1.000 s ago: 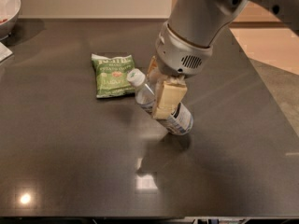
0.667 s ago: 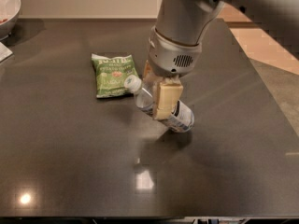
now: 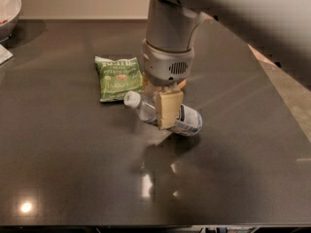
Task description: Knock blue plastic bottle over
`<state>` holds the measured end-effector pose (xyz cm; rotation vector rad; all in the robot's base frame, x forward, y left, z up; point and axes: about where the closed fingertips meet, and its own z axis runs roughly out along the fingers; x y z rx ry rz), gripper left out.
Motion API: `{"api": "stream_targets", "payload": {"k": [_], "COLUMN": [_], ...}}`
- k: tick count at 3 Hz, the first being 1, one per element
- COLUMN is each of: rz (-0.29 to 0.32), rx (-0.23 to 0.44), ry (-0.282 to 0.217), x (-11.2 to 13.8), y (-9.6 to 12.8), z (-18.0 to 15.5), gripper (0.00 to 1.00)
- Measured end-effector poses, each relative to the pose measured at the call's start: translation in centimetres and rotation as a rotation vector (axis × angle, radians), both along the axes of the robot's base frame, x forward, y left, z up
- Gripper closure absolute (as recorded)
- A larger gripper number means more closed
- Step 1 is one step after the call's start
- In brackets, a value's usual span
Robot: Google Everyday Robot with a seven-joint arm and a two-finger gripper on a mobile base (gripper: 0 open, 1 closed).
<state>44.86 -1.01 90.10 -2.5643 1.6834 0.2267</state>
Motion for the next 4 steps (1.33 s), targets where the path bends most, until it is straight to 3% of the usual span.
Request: {"api": "stream_targets", "payload": {"k": [2,3,4], "rz": [0.048,0.054,0.049], "rx": [-0.035,-0.041,-0.036], "ry": [0.034,0.051,0.08], "x": [-0.3,-0.5,-1.2], "y": [0.7,0.9,0.9], "z": [-2.3,-3.2,-4.5], "gripper": [0.12,0.0,0.0]}}
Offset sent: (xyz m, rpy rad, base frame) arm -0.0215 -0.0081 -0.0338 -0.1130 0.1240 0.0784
